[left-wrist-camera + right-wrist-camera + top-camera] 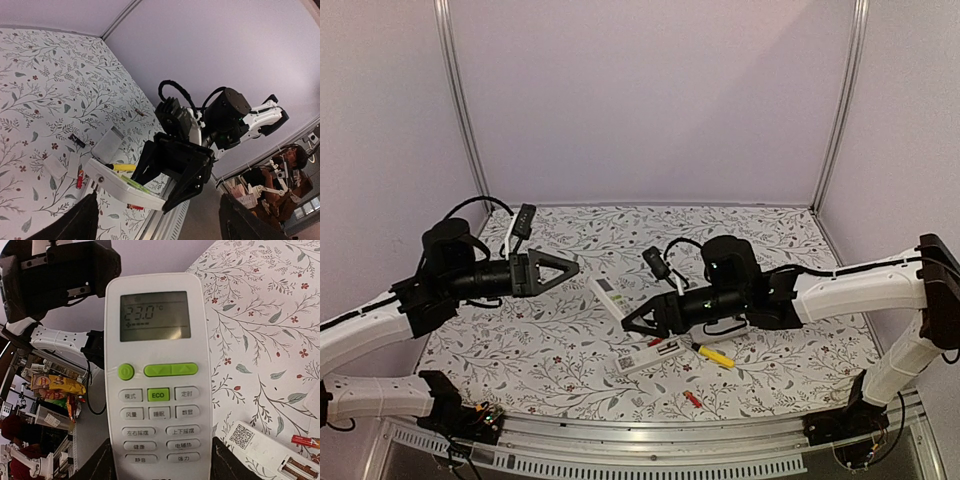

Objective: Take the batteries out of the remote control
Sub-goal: Pass from the right arm to the left

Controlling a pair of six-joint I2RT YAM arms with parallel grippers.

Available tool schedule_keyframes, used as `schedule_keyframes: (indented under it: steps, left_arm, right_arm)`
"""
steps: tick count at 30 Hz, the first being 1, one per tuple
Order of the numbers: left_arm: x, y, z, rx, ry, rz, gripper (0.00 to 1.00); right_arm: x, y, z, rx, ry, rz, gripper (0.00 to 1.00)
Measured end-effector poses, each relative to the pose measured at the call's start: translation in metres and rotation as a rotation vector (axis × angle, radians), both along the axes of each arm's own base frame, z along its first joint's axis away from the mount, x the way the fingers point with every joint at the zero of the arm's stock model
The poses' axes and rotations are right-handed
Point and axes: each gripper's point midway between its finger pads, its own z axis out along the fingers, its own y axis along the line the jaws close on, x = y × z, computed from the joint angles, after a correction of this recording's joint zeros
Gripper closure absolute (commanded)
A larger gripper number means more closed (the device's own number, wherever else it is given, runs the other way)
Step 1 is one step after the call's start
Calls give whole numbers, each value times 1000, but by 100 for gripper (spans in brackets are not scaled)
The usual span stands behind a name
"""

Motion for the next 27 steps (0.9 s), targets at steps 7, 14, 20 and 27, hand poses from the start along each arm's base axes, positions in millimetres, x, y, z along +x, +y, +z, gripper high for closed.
schedule_keyframes:
  steps: [7, 14, 20, 27]
  left_arm:
    - [-13, -25, -6, -23, 66, -104, 15]
    - [-21, -32, -1, -45, 69, -150, 15]
    - [-23, -36, 10, -94, 79, -163, 26]
    - [-19, -39, 14, -129, 114, -152, 45]
  right_arm:
    - [-20, -3, 32, 137, 18, 82, 57]
    - [-32, -1, 53, 226, 54, 145, 57]
    - [-39, -1, 57, 241, 77, 179, 57]
    - [-42, -1, 60, 254, 76, 199, 57]
